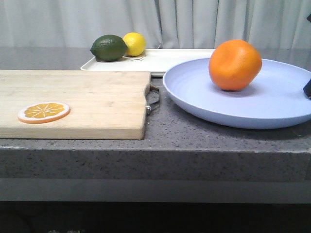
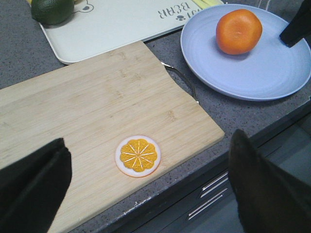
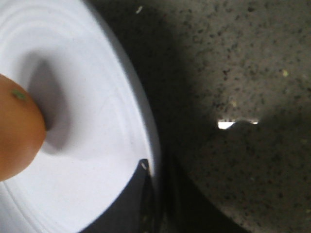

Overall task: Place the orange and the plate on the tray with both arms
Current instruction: 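Grip the plate rim with the right gripper and lift the plate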

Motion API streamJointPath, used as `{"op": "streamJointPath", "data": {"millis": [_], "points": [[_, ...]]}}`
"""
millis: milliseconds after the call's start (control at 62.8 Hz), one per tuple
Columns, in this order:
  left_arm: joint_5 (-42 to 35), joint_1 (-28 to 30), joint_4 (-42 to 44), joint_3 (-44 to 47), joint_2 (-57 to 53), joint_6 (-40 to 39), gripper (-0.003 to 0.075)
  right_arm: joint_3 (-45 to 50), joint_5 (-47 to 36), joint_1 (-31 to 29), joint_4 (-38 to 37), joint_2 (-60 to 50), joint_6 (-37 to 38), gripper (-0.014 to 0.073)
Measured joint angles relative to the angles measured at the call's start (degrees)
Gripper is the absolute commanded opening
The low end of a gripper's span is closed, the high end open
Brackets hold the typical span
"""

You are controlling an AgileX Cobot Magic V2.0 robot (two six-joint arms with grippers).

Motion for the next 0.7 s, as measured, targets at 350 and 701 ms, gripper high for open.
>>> {"op": "streamJointPath", "data": {"millis": [350,701], "points": [[0.0,0.0,0.0,0.0,0.0,0.0,0.063,0.1,0.0,0.0,0.59,0.0,0.0,-0.0059],[0.0,0.0,0.0,0.0,0.0,0.0,0.063,-5.62,5.89,0.1,3.69,0.14,4.66,-0.0059]]}}
